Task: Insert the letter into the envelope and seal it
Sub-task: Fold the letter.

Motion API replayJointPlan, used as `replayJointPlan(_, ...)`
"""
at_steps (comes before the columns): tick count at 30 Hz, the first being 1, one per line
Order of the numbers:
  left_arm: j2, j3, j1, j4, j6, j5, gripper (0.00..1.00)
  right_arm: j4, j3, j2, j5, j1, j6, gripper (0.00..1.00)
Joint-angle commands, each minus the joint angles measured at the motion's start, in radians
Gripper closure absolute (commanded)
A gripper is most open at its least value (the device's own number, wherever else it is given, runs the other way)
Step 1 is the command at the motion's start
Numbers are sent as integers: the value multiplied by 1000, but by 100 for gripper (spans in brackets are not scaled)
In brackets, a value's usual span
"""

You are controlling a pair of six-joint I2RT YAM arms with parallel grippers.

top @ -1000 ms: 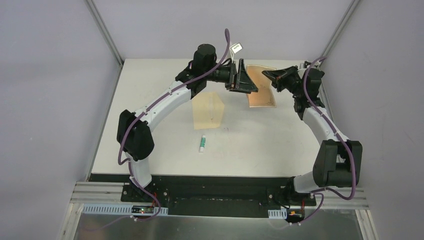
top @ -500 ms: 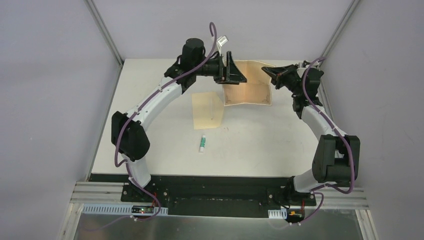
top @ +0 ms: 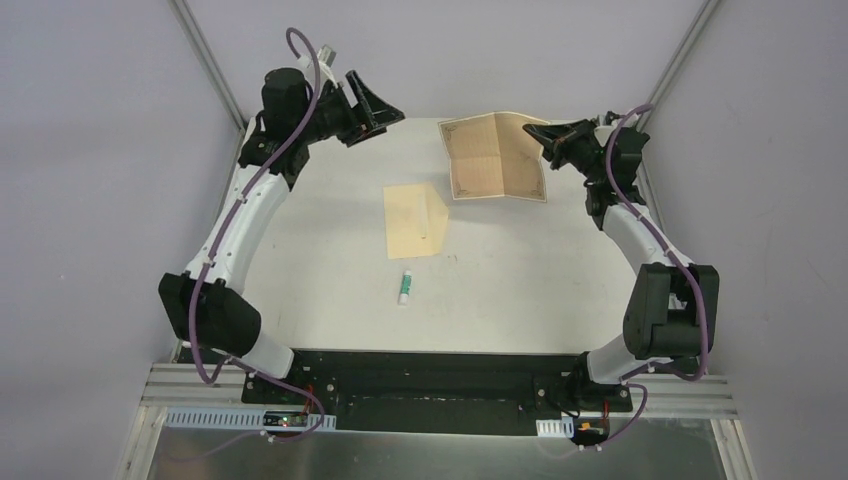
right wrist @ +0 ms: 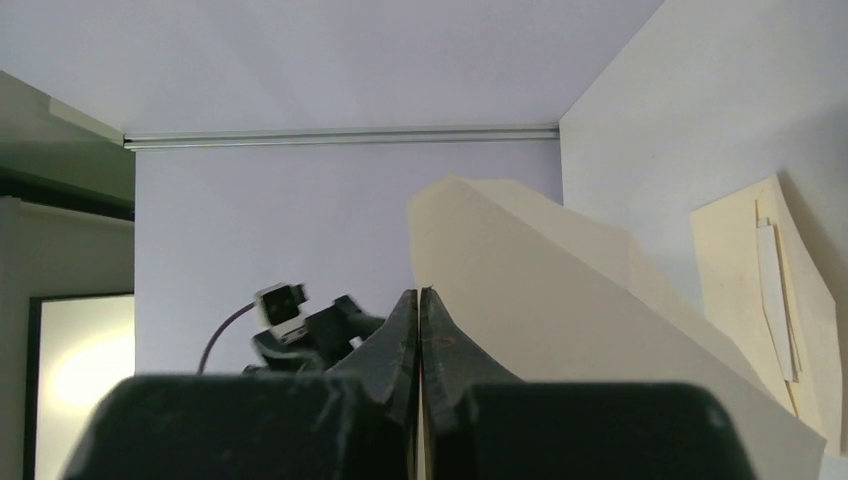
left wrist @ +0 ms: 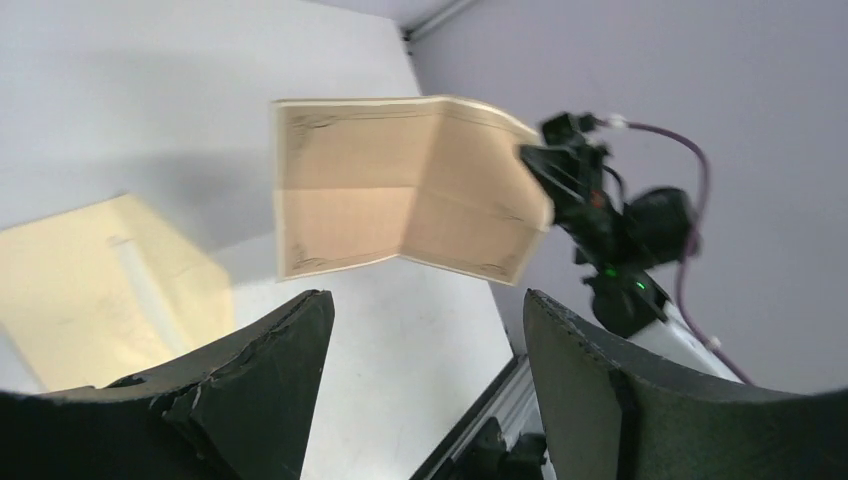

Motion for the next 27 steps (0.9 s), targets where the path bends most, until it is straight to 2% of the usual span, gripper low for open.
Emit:
replayJointPlan(1,93,-104,47,7,-74,-65,29,101,78,-8,-39,17,36,100)
replayJointPlan(6,199,-107,62,43,-83,-109,29,118,123,-37,-66,35,71,100)
replayJointPlan(16,374,7,56,143,-108,29,31,161,190,-82,-88,73,177,100)
replayJointPlan(27,228,-95,-32,388,-213,153,30,161,219,-18,-36,93,148,100)
